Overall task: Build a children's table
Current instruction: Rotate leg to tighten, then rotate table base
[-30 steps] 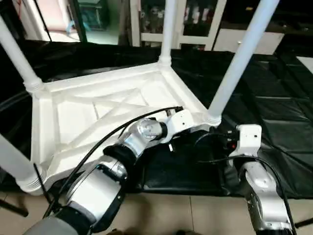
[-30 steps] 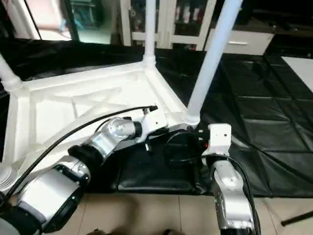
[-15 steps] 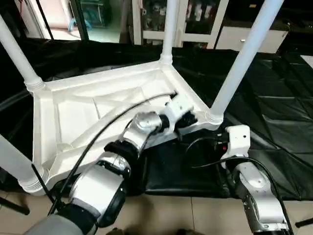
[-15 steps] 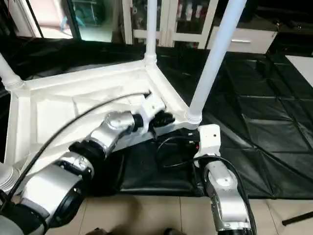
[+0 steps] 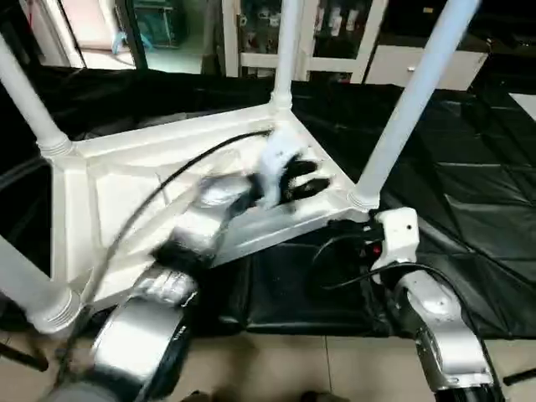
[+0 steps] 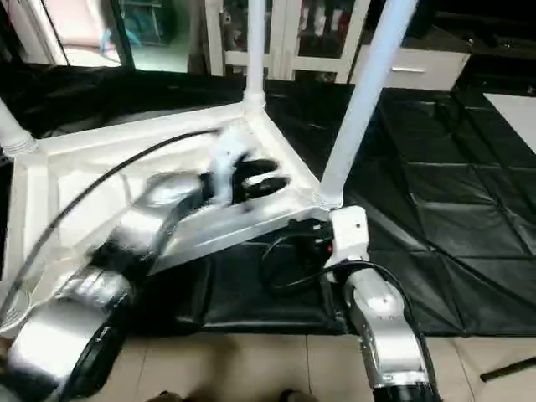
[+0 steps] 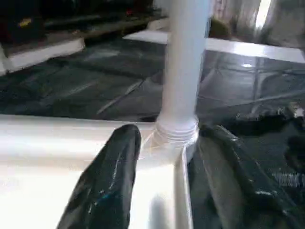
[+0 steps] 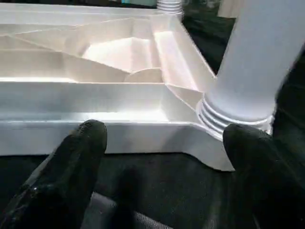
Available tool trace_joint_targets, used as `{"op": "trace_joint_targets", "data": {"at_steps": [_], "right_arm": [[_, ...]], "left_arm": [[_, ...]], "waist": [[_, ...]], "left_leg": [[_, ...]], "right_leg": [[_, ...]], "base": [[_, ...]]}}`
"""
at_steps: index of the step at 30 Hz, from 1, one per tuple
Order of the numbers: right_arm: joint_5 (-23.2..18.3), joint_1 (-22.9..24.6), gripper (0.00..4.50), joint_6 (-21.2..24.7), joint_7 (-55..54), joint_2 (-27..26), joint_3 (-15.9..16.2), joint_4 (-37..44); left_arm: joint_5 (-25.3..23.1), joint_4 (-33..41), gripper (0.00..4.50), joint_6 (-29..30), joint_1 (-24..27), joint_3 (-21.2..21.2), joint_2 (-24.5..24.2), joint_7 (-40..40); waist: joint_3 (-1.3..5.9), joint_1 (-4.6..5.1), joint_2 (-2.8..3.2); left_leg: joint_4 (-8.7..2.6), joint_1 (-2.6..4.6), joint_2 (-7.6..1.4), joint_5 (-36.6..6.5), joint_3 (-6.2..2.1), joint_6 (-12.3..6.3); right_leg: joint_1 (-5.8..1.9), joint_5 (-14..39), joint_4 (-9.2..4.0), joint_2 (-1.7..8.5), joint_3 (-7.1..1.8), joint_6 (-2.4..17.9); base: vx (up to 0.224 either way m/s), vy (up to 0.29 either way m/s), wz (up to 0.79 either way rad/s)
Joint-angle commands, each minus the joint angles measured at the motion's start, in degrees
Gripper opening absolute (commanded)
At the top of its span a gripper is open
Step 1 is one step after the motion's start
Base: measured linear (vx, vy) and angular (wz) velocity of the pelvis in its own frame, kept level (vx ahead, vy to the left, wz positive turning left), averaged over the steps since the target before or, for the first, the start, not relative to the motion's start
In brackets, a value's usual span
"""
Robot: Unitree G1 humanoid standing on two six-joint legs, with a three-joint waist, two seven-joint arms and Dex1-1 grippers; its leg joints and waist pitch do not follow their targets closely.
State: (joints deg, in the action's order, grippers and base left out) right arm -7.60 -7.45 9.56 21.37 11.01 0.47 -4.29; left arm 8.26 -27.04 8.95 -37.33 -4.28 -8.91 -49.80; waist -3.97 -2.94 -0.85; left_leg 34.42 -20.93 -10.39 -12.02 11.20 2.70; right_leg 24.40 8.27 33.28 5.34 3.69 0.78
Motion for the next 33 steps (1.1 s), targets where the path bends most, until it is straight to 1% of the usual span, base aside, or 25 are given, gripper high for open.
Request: {"op": "trace_joint_targets", "data": {"at_steps": [1, 2, 3, 4, 5, 6, 7, 8, 9, 12, 13, 16, 17, 19, 20, 21, 23, 24, 25, 27, 28, 29, 30, 32, 33], "right_arm": [[-1.6, -0.6, 4.22, 1.1, 2.7, 1.0, 0.3, 1.8], [-2.0, -0.7, 4.22, 1.5, 4.0, 1.4, 1.0, 2.2], [-2.1, -0.8, 4.22, 1.6, 4.4, 1.6, 1.3, 2.4], [-1.8, -0.9, 4.22, 1.5, 4.7, 1.8, 1.7, 2.4], [-1.6, -0.9, 4.22, 1.4, 5.0, 1.8, 1.9, 2.4], [-1.5, -0.9, 4.22, 1.3, 5.1, 1.8, 1.9, 2.4], [-1.5, -0.9, 4.22, 1.3, 5.1, 1.8, 1.9, 2.4], [-1.5, -1.0, 4.22, 1.3, 5.1, 1.7, 1.9, 2.2], [-1.7, -1.1, 4.22, 1.3, 5.2, 1.6, 2.0, 2.1], [-2.1, -1.2, 4.22, 1.5, 5.5, 1.6, 2.1, 2.2], [-2.4, -1.2, 4.22, 1.8, 5.8, 1.6, 2.2, 2.6], [-2.6, -1.7, 4.22, 3.3, 6.5, 2.1, 2.7, 3.3], [-2.0, -2.0, 4.22, 4.5, 6.4, 2.6, 3.0, 3.3], [-1.1, -2.4, 4.22, 5.5, 6.1, 3.1, 3.4, 2.9], [-0.4, -3.1, 4.22, 6.9, 6.5, 4.0, 3.8, 1.9], [-0.4, -3.2, 4.22, 7.0, 6.6, 4.1, 3.8, 1.9], [-0.5, -3.5, 4.22, 7.6, 7.4, 4.6, 4.0, 1.3], [0.3, -4.9, 4.22, 8.1, 8.0, 5.8, 4.1, -0.8], [0.7, -5.8, 4.22, 8.2, 8.0, 6.3, 3.9, -2.0], [1.4, -8.1, 4.22, 8.4, 7.2, 6.8, 3.3, -5.1], [2.8, -11.4, 4.22, 8.2, 5.3, 7.1, 2.9, -9.5], [2.8, -11.4, 4.22, 8.2, 5.3, 7.1, 2.9, -9.5], [3.6, -14.2, 4.22, 8.8, 3.7, 7.2, 2.5, -12.9], [6.6, -20.3, 4.22, 9.1, 0.3, 8.1, 3.1, -21.2], [6.6, -20.6, 4.22, 9.1, 0.2, 8.1, 3.1, -21.7]], "left_arm": [[2.1, 8.6, 2.24, 5.0, 3.3, 1.1, -1.1, -0.2], [2.6, 14.6, 2.24, 7.8, 7.5, 1.5, -1.9, 0.6], [3.2, 17.1, 2.24, 9.1, 9.3, 1.8, -2.0, 1.2], [2.9, 19.1, 2.24, 8.8, 11.0, 2.3, -1.9, 2.7], [2.7, 21.0, 2.24, 9.1, 12.4, 2.5, -1.9, 3.8], [2.4, 22.4, 2.24, 9.2, 13.6, 2.8, -1.7, 4.9], [2.4, 22.4, 2.24, 9.2, 13.6, 2.8, -1.7, 4.9], [2.0, 23.5, 2.24, 8.5, 14.8, 3.4, -1.1, 6.6], [2.2, 25.2, 2.24, 9.2, 15.8, 3.6, -0.9, 7.8], [2.6, 26.9, 2.24, 9.8, 16.9, 4.1, -0.3, 9.2], [3.0, 29.9, 2.24, 10.9, 18.5, 4.8, 0.2, 11.3], [1.8, 35.9, 2.24, 11.6, 22.6, 6.7, 1.1, 16.6], [0.4, 37.8, 2.24, 12.5, 24.6, 7.1, 0.7, 18.8], [-1.2, 38.7, 2.24, 13.3, 26.2, 6.9, -0.3, 19.6], [-2.5, 39.6, 2.24, 13.7, 28.9, 7.0, -2.2, 19.6], [-2.5, 39.6, 2.24, 13.8, 29.1, 7.0, -2.3, 19.6], [-2.0, 40.3, 2.24, 14.0, 30.3, 7.5, -2.9, 19.1], [0.1, 42.3, 2.24, 16.1, 32.7, 7.5, -4.3, 16.5], [1.2, 43.5, 2.24, 17.5, 33.8, 7.3, -5.1, 15.4], [2.1, 44.9, 2.24, 19.0, 35.6, 6.6, -6.9, 13.4], [3.5, 46.6, 2.24, 21.0, 37.2, 5.7, -8.5, 12.0], [3.5, 46.6, 2.24, 21.0, 37.2, 5.7, -8.5, 12.0], [4.0, 47.7, 2.24, 22.1, 37.9, 5.0, -9.6, 11.5], [4.9, 49.5, 2.24, 24.5, 38.9, 3.2, -12.0, 9.0], [4.9, 49.6, 2.24, 24.6, 39.0, 3.1, -12.1, 8.8]], "waist": [[4.46, -0.34, 0.12], [4.55, -0.38, 0.36], [4.08, -0.32, 0.19], [4.22, -0.56, 0.44], [4.05, -0.74, 0.30], [3.78, -0.81, -0.06], [3.79, -0.91, 0.08], [3.54, -0.96, 0.14], [3.51, -0.90, 0.02], [3.60, -0.60, -0.15], [3.68, -0.62, -0.14], [3.83, -0.42, 0.09], [3.82, -0.16, 0.07], [3.93, -0.03, 0.09], [4.02, -0.07, 0.02], [4.06, -0.07, -0.18], [4.09, -0.20, 0.10], [4.27, -0.23, -0.62], [4.14, -0.30, -0.33], [4.02, -0.14, -0.33], [4.02, -0.10, -0.41], [4.08, -0.06, -0.31], [3.98, -0.16, -0.47], [3.80, -0.05, -0.82], [3.56, 0.15, -0.83]], "left_leg": [[-4.11, 0.18, -3.34, -5.0, -1.08, -7.39], [-4.02, 0.83, -3.29, -6.6, -0.83, -6.28], [-4.28, 0.55, -3.09, -8.1, -0.67, -5.40], [-4.28, 0.96, -3.18, -9.3, -0.71, -4.52], [-4.37, 1.36, -3.27, -10.7, -0.55, -3.48], [-4.63, 1.35, -3.27, -12.5, -0.47, -2.39], [-4.71, 1.36, -3.31, -13.2, -0.56, -1.78], [-4.90, 1.48, -3.27, -15.1, -0.59, -0.72], [-5.04, 1.25, -3.07, -16.3, -0.79, 0.06], [-5.21, 0.77, -2.93, -15.9, -1.06, 0.63], [-5.15, 0.81, -2.85, -15.7, -1.07, 0.56], [-5.03, 0.47, -2.99, -14.0, -1.14, 0.11], [-5.05, 0.05, -2.98, -13.2, -1.21, -0.24], [-4.86, 0.32, -2.90, -13.0, -1.12, -0.62], [-4.68, 0.41, -2.78, -12.0, -1.05, -0.90], [-4.64, 0.22, -2.74, -10.4, -1.06, -1.33], [-4.46, 0.62, -2.80, -9.9, -0.85, -1.50], [-4.40, 0.54, -2.83, -8.8, -0.89, -1.65], [-4.56, 0.43, -2.86, -8.6, -0.97, -1.82], [-4.49, 0.70, -2.75, -8.9, -0.70, -1.62], [-4.42, 0.79, -2.72, -9.0, -0.61, -1.53], [-4.43, 0.84, -2.64, -9.0, -0.66, -1.20], [-4.31, 1.12, -2.65, -9.8, -0.45, -1.06], [-4.43, 0.82, -2.54, -10.6, -0.55, -0.67], [-4.49, 0.79, -2.44, -12.4, -0.61, -0.12]], "right_leg": [[-4.07, 4.4, -1.83, 3.52, -2.32, 17.3], [-3.68, 6.2, -1.96, 3.23, -2.32, 16.9], [-3.38, 9.2, -2.61, 2.84, -2.33, 15.7], [-3.27, 10.5, -2.56, 2.90, -2.31, 15.4], [-2.81, 12.3, -3.02, 2.79, -2.36, 14.5], [-2.70, 14.9, -3.34, 2.68, -2.39, 13.4], [-2.80, 16.0, -3.32, 2.80, -2.40, 12.9], [-2.55, 18.6, -3.74, 2.75, -2.44, 11.6], [-2.80, 21.0, -3.95, 2.84, -2.44, 10.0], [-3.09, 21.4, -3.98, 2.90, -2.48, 8.0], [-3.07, 21.5, -3.99, 2.91, -2.48, 7.7], [-3.32, 18.6, -3.63, 2.89, -2.53, 8.4], [-3.61, 17.3, -3.46, 2.74, -2.43, 8.7], [-3.36, 17.8, -3.53, 2.49, -2.35, 8.3], [-3.25, 17.4, -3.50, 2.41, -2.40, 8.1], [-3.35, 16.0, -3.21, 2.43, -2.43, 8.3], [-2.95, 14.8, -3.24, 2.29, -2.45, 8.9], [-3.17, 13.1, -2.69, 2.36, -2.38, 9.8], [-3.19, 13.0, -2.66, 2.36, -2.38, 10.1], [-2.86, 13.3, -2.72, 2.08, -2.35, 10.7], [-2.83, 13.2, -2.77, 2.05, -2.39, 10.6], [-2.83, 13.0, -2.56, 2.11, -2.33, 11.1], [-2.57, 13.5, -2.70, 2.07, -2.43, 10.9], [-2.73, 15.3, -2.72, 2.12, -2.43, 10.5], [-2.53, 18.4, -2.88, 2.13, -2.42, 10.1]], "base": [[0.000, 0.000, 0.00], [0.000, 0.000, 0.00], [0.000, 0.000, 0.00], [0.000, 0.000, 0.00], [0.000, 0.000, 0.00], [0.000, 0.000, 0.00], [0.000, 0.000, 0.00], [0.000, 0.000, 0.00], [0.000, 0.000, 0.00], [0.000, 0.000, 0.00], [0.000, 0.000, 0.00], [0.000, 0.000, 0.00], [0.000, 0.000, 0.00], [0.000, 0.000, 0.00], [0.000, 0.000, 0.00], [0.000, 0.000, 0.00], [0.000, 0.000, 0.00], [0.000, 0.000, 0.00], [0.000, 0.000, 0.00], [0.000, 0.000, 0.00], [0.000, 0.000, 0.00], [0.000, 0.000, 0.00], [0.000, 0.000, 0.00], [0.000, 0.000, 0.00], [0.000, 0.000, 0.00]]}}
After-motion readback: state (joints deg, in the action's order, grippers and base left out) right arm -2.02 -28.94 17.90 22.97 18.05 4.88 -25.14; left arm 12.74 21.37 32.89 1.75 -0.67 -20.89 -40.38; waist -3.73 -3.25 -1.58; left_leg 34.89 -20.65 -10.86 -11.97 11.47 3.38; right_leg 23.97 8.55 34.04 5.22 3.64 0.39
